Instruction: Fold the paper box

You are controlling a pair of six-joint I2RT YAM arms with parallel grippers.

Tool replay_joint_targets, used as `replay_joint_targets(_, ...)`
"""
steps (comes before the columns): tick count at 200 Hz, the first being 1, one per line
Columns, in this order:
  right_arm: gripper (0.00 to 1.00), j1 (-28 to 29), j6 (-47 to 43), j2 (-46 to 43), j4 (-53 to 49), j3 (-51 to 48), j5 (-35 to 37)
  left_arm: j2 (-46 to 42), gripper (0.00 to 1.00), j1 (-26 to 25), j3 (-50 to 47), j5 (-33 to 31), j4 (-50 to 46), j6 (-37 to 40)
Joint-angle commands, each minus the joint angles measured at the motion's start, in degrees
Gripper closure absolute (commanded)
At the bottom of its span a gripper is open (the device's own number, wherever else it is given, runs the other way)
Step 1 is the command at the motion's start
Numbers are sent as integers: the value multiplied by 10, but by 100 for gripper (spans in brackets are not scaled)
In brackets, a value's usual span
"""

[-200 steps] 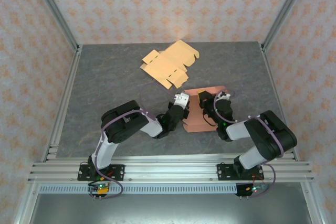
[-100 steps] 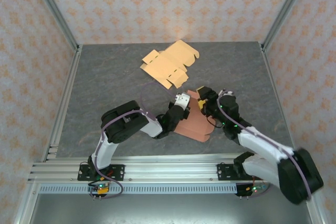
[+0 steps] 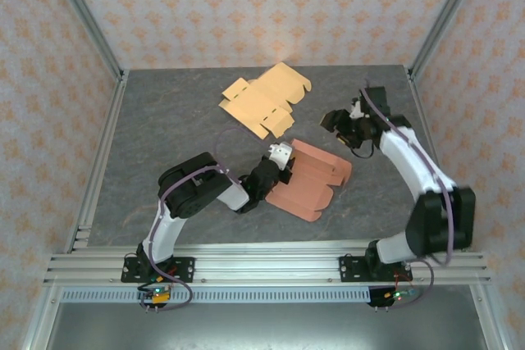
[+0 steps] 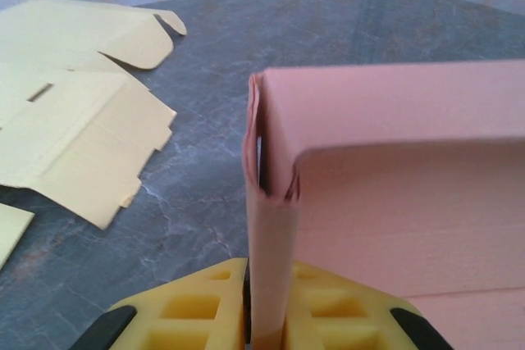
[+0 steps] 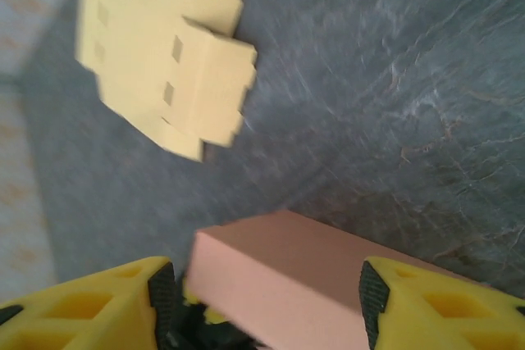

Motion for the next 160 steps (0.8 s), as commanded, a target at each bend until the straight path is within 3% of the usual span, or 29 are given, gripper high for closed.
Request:
replay_joint_targets(1,38,0,-174,70,-136,54,-71,11,83,1,15,20,3,-2)
replay_joint_targets(18,38,5,-187,107,-126,69,-124,10,83,5,16,20,-6,-2)
replay_joint_targets(56,36,27,-226,125,-131,73,-142,6,83,12,15,30,-12,6)
replay_joint_targets(95,35,56,-248,159,-144,104,-119,18,84,14,30,37,-14,8)
replay_joint_targets(115,39,65,-250,197,-162,128,-74,21,83,20,39,64,-24,8)
replay_joint_targets(140,42,69,-243,222,-169,129,-16,19,75,21,30,50,-9,-1)
replay_joint_targets(160,43,70,-241,221,-164,116,9,6,63,23,9,47,8,-10)
